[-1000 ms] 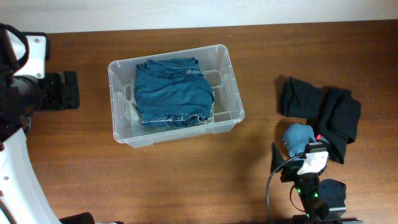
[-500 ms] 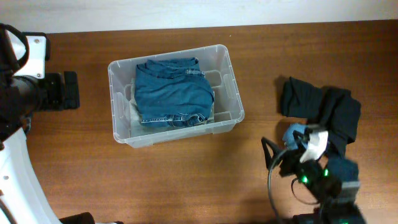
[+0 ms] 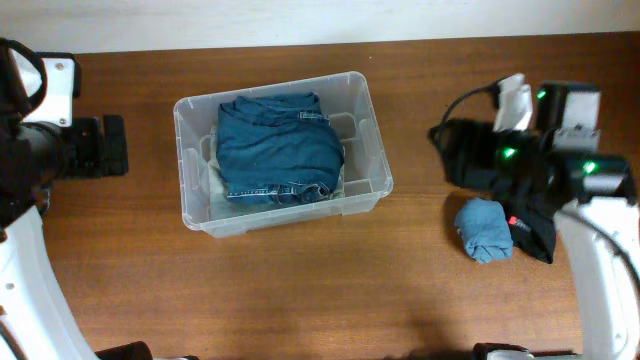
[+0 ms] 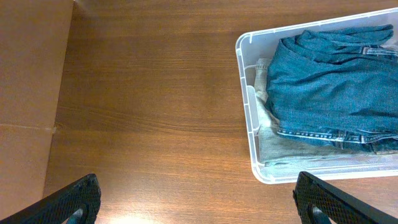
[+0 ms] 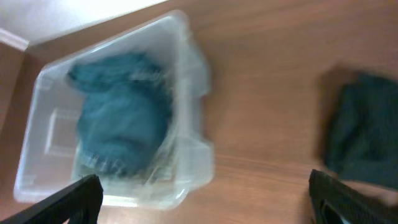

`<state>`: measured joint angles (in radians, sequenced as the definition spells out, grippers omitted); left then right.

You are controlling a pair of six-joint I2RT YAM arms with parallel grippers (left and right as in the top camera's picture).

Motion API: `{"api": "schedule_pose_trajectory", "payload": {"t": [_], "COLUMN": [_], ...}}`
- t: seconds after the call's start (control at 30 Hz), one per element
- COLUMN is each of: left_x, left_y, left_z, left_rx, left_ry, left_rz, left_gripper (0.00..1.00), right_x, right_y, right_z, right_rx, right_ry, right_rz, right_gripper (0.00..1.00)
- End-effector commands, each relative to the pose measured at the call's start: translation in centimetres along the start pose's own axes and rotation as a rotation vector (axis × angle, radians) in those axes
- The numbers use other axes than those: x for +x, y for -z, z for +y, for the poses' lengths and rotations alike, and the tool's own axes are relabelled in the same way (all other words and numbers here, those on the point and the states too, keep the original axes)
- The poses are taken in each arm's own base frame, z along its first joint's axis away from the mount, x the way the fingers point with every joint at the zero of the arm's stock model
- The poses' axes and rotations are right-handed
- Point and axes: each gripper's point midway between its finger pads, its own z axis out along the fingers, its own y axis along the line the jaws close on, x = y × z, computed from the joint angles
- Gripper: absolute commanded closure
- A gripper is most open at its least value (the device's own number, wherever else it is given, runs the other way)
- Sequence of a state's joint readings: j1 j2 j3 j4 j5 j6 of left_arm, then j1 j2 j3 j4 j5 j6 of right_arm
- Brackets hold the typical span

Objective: Pack container
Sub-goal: 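Move the right gripper to the black clothes and grasp them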

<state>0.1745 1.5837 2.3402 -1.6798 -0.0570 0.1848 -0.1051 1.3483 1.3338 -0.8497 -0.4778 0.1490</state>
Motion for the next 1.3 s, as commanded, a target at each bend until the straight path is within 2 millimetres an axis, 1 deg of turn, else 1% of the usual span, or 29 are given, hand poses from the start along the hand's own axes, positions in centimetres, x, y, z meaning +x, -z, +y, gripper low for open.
{"api": "schedule_pose_trajectory", "payload": {"t": [0.0,0.07,0.1,0.13,0.27,0.37,0.43,0.47,0.5,0.6,0.73,0.8,0.93,1.03,1.17,1.27], "left_x": [0.1,0.1,0.1,0.1,0.1,0.1,0.1,0.1,0.1,0.1,0.1,0.1,0.1,0.1,0.1,0.1], "left_y": [0.5,0.5,0.5,0.5,0.5,0.5,0.5,0.5,0.5,0.5,0.5,0.5,0.5,0.5,0.5,0.5], "left_z": [0.1,0.1,0.1,0.1,0.1,0.1,0.1,0.1,0.1,0.1,0.1,0.1,0.1,0.1,0.1,0.1], "left_rx": [-0.004,-0.004,-0.004,-0.004,-0.004,-0.004,-0.004,-0.004,-0.004,-0.004,-0.004,-0.004,-0.004,-0.004,-0.004,-0.004], "left_ry": [0.017,0.017,0.017,0.017,0.016,0.017,0.017,0.017,0.017,0.017,0.017,0.016,0.017,0.016,0.017,0.017], "left_rz": [-0.012,-0.012,-0.012,-0.012,-0.012,-0.012,-0.012,-0.012,-0.012,-0.012,-0.012,-0.012,-0.012,-0.012,-0.012,-0.012], "left_gripper": [0.00,0.00,0.00,0.00,0.00,0.00,0.00,0.00,0.00,0.00,0.00,0.00,0.00,0.00,0.00,0.00], "right_x": [-2.8,-2.9,-2.6,-2.3,-0.2,1.8,3.2,3.7,4.0,4.6,7.3,8.4,10.1,10.7,11.6,12.0], "right_y": [1.3,1.8,2.3,2.7,4.7,5.9,6.2,6.1,5.6,3.7,0.7,-0.3,-1.7,-2.3,-3.9,-4.9], "right_z": [-5.9,-9.8,-12.6,-14.6,-23.6,-28.2,-30.8,-31.6,-32.0,-32.4,-33.3,-33.9,-34.3,-34.3,-33.7,-33.0], "right_rx": [0.090,0.144,0.180,0.206,0.310,0.350,0.365,0.356,0.329,0.231,0.206,0.208,0.185,0.168,0.151,0.139], "right_ry": [-0.124,-0.236,-0.322,-0.380,-0.584,-0.699,-0.730,-0.720,-0.687,-0.628,-0.624,-0.641,-0.635,-0.649,-0.642,-0.628], "right_rz": [-0.037,-0.046,-0.049,-0.054,-0.076,-0.087,-0.078,-0.070,-0.061,-0.032,0.076,0.116,0.165,0.178,0.209,0.229], "right_gripper": [0.02,0.02,0.01,0.02,0.02,0.02,0.02,0.02,0.01,0.01,0.01,0.01,0.01,0.01,0.05,0.10]}}
